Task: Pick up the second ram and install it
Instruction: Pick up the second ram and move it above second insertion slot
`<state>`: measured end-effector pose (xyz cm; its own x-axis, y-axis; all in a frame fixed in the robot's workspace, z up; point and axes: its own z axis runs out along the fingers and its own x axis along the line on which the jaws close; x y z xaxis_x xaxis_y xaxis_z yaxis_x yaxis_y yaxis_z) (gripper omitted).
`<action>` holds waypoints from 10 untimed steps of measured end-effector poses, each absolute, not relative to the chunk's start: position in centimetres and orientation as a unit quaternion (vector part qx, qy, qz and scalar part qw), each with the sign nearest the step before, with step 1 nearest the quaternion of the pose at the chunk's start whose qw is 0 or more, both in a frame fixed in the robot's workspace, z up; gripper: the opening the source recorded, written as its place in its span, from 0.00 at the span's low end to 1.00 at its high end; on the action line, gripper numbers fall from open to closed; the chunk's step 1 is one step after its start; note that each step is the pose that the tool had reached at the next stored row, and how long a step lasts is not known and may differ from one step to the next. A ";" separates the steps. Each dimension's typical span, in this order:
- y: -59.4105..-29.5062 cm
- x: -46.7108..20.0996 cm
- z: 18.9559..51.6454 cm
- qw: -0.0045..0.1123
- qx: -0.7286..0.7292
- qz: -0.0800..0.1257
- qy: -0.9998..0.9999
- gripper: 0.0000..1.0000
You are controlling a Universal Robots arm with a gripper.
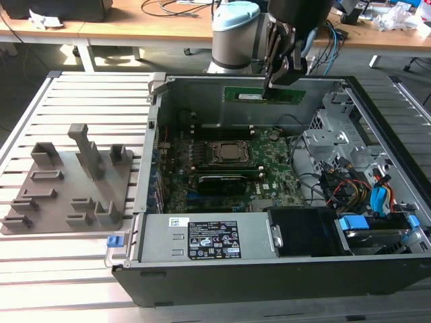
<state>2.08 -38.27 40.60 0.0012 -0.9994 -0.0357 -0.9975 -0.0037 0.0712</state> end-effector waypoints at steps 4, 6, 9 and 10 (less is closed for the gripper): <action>-38.2 2.1 39.8 0.013 0.707 -0.038 -0.706 0.14; -38.2 2.1 39.6 0.013 0.707 -0.038 -0.706 0.14; -38.2 2.1 38.1 0.013 0.707 -0.038 -0.706 0.14; -38.2 2.1 37.9 0.013 0.707 -0.038 -0.706 0.14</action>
<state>2.05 -38.20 37.86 0.0012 -0.9994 -0.0356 -0.9975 -0.0038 0.0712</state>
